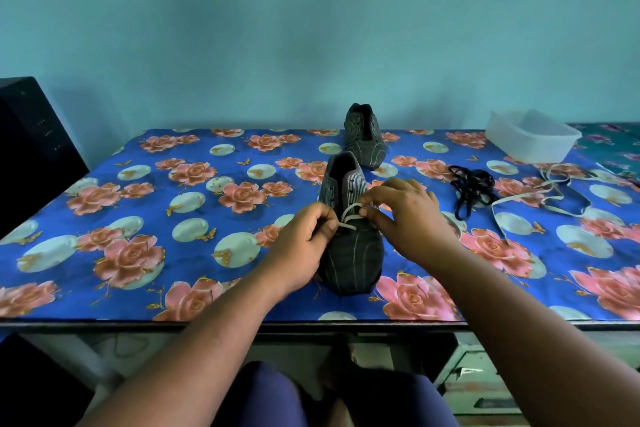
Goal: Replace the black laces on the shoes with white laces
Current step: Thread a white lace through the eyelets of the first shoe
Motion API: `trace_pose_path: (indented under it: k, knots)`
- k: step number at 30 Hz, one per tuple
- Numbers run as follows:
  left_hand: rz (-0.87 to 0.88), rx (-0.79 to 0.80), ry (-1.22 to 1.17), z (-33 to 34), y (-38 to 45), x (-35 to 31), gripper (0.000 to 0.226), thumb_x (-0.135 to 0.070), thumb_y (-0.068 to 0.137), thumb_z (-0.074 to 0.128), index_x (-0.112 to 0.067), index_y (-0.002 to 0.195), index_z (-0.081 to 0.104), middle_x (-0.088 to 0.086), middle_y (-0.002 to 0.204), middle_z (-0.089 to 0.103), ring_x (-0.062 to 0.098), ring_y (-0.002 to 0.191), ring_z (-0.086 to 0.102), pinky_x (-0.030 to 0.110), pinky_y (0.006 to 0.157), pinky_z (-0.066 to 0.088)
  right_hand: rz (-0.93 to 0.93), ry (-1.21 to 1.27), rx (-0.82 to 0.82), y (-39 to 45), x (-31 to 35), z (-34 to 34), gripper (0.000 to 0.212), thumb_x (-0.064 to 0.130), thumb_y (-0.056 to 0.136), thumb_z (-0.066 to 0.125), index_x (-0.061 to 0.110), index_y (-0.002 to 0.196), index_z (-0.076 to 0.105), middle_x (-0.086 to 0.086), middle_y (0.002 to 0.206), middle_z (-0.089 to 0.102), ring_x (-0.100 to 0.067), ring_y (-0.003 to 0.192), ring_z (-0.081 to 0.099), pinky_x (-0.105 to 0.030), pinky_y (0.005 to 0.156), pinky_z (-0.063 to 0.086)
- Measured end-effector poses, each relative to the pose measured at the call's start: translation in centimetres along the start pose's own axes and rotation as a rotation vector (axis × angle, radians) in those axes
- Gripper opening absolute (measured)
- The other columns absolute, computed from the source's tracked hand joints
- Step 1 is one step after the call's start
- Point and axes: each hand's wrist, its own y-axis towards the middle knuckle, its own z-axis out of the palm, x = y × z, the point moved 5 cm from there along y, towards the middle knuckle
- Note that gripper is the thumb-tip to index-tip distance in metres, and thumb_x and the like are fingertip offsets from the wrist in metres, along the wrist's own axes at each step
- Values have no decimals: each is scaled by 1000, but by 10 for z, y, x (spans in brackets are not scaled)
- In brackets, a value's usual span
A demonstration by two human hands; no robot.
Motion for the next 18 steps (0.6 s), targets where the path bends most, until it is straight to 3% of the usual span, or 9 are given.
trace_pose_path:
  k: [3, 6, 9, 12, 14, 18]
  knots:
    - [69, -71, 81, -6, -4, 4, 9, -26, 106, 51, -26, 99, 55, -10, 75, 56, 7, 64, 53, 34, 60, 47, -29, 19, -5, 3, -3, 0, 20, 43, 96, 66, 32, 112, 72, 4, 110, 63, -27, 113, 52, -38, 85, 34]
    - [98, -102, 78, -12, -6, 10, 7, -30, 104, 55, -34, 98, 57, -13, 82, 63, 13, 72, 62, 51, 66, 58, -60, 58, -7, 4, -5, 2, 20, 43, 96, 65, 32, 111, 72, 5, 112, 61, -27, 113, 50, -41, 88, 36]
    - [132, -71, 70, -12, -7, 6, 9, -27, 101, 62, -34, 104, 67, -22, 88, 65, 14, 82, 67, 50, 70, 60, -83, 151, 0, 6, -5, 4, 16, 44, 94, 67, 34, 106, 71, 7, 110, 61, -25, 111, 51, -45, 91, 41]
    - [191, -35, 134, -12, -4, 0, 16, -24, 99, 66, -28, 112, 74, -17, 99, 66, 9, 91, 67, 45, 73, 61, -78, 233, 7, 13, -5, 3, 14, 47, 94, 64, 35, 100, 70, 8, 106, 63, -23, 110, 51, -41, 91, 42]
    - [161, -38, 112, -13, -2, 1, 12, -27, 98, 67, -31, 107, 74, -16, 100, 65, 10, 87, 68, 47, 69, 62, -84, 290, 24, 19, -2, 0, 3, 40, 96, 66, 37, 95, 66, 7, 101, 64, -23, 106, 52, -35, 87, 39]
    - [147, -95, 124, -17, -4, 1, 4, -29, 94, 70, -32, 97, 72, -23, 82, 65, 14, 64, 66, 49, 61, 59, -88, 308, 6, 28, 4, -7, 9, 26, 97, 68, 32, 91, 65, 5, 98, 66, -15, 96, 58, -27, 77, 43]
